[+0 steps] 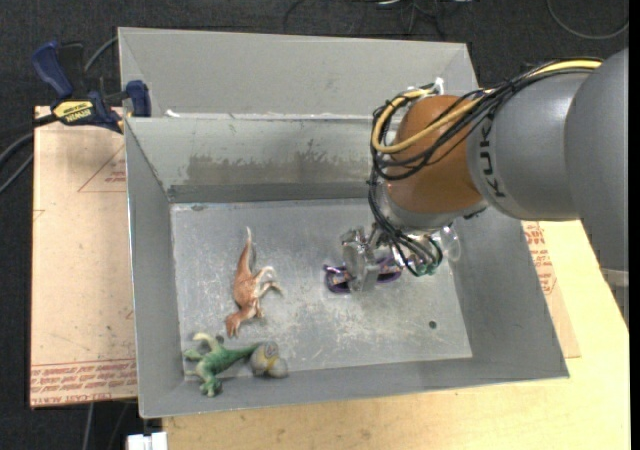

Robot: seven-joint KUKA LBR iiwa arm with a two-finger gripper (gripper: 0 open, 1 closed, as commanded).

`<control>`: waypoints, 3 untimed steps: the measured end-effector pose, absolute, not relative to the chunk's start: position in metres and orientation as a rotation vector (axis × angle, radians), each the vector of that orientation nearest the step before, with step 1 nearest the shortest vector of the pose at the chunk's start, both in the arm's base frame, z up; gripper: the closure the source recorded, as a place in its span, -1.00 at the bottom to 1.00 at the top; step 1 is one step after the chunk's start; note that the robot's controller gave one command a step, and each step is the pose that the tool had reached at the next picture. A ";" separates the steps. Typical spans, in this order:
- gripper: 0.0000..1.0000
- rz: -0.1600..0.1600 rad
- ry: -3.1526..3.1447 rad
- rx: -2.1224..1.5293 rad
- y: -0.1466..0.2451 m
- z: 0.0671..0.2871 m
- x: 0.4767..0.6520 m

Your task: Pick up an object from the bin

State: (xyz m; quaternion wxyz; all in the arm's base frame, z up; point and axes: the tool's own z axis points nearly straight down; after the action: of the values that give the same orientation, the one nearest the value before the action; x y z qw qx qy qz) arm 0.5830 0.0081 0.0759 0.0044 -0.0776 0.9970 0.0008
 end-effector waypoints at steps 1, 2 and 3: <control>-1.00 0.006 3.114 -0.203 0.035 0.233 0.593; -1.00 0.005 3.120 -0.203 0.035 0.231 0.592; -1.00 0.006 3.108 -0.255 0.041 0.139 0.586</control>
Offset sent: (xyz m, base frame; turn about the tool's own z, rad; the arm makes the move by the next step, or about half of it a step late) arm 0.0000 0.0000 0.0000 0.0000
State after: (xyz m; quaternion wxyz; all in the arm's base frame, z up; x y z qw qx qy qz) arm 0.5864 0.0406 0.1389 0.0116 -0.0819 0.9966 0.0018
